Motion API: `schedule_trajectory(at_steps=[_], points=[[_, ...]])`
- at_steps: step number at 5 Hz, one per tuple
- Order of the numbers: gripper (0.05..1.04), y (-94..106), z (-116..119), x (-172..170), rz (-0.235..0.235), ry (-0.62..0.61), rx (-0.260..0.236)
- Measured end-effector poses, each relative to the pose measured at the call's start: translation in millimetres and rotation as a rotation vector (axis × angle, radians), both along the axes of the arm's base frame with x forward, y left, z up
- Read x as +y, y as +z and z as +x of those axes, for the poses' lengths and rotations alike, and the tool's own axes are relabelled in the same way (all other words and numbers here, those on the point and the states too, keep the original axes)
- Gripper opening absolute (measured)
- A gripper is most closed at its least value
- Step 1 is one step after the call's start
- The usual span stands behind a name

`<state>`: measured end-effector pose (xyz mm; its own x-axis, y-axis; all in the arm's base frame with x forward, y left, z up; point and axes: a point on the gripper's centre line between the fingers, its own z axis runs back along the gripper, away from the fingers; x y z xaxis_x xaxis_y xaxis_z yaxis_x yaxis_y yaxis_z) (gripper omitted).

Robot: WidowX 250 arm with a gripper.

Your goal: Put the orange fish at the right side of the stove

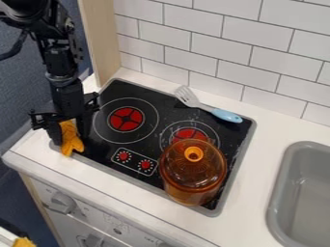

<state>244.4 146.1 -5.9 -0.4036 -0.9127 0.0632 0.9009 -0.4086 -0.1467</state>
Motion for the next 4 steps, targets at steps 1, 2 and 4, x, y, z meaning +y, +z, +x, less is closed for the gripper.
schedule_trajectory(at_steps=[1, 2, 4], points=[[0.375, 0.1, -1, 0, 0.003, 0.008, 0.006], [0.282, 0.6, -2, -1, -0.002, 0.021, 0.013], [0.275, 21.7, 6, -21, -0.017, 0.007, -0.019]])
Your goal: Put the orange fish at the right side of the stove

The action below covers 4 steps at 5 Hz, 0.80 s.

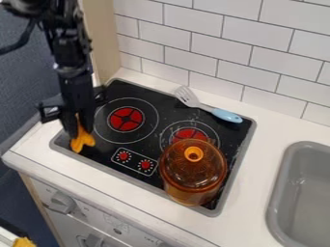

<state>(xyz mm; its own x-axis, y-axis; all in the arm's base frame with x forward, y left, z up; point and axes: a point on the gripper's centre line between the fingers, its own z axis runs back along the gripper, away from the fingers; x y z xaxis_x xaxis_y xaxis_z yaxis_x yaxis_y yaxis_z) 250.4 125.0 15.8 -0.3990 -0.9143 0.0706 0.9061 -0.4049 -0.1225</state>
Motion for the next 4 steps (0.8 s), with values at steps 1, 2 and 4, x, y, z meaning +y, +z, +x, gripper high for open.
schedule_trajectory(at_steps=[1, 2, 4], points=[[0.275, 19.0, 1, -11, -0.020, 0.050, -0.074], [0.275, 35.6, 7, -28, -0.003, 0.158, -0.102], [0.275, 48.4, 38, -94, -0.027, 0.347, -0.161]])
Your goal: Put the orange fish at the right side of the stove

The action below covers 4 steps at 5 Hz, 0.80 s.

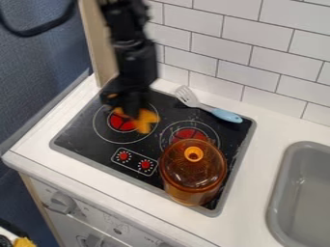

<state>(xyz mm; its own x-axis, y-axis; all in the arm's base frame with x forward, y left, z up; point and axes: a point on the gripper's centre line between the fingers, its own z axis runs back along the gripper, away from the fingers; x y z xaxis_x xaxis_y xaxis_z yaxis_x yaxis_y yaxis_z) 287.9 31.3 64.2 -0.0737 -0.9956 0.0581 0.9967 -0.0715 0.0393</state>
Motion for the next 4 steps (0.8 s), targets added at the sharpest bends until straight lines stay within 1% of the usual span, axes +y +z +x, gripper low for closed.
schedule_trajectory(at_steps=[1, 2, 3, 4], points=[[0.275, 9.0, 21, -25, -0.053, 0.096, -0.073], [0.275, -2.0, 40, -54, -0.063, 0.108, -0.081], [0.275, -10.6, 56, -67, -0.073, 0.158, -0.104], [0.275, -27.4, 60, -74, -0.079, 0.173, -0.082]])
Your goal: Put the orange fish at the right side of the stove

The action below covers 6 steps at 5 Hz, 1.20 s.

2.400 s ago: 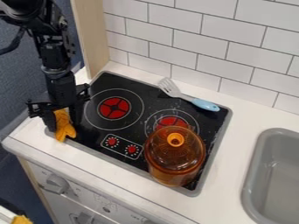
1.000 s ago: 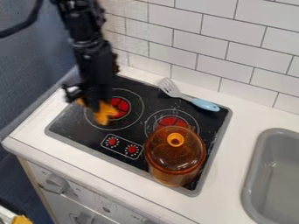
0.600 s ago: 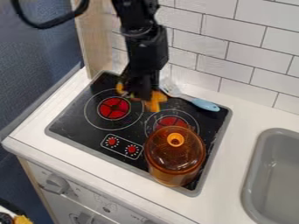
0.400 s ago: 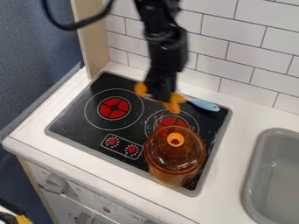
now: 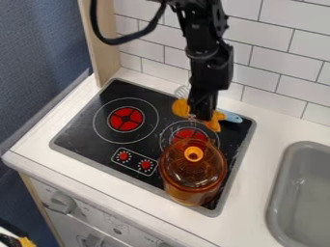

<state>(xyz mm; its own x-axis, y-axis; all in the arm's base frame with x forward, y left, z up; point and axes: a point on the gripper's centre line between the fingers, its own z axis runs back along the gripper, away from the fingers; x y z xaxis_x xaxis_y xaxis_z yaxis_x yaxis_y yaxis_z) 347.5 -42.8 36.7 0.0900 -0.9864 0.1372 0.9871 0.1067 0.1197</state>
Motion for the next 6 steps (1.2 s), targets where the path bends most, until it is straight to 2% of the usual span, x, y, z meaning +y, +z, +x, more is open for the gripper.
schedule_trajectory(at_steps=[1, 2, 3, 4, 5, 6], points=[[0.275, -21.5, -1, -6, -0.004, -0.003, 0.038], [0.275, -34.8, 2, -10, -0.002, -0.032, 0.077], [0.340, -38.6, 6, -12, -0.011, -0.043, 0.084], [0.641, -36.1, 5, -13, -0.002, -0.050, 0.106], [0.937, -36.3, 3, -14, -0.008, -0.052, 0.103], [1.006, -15.7, 9, -14, -0.001, -0.068, 0.070]])
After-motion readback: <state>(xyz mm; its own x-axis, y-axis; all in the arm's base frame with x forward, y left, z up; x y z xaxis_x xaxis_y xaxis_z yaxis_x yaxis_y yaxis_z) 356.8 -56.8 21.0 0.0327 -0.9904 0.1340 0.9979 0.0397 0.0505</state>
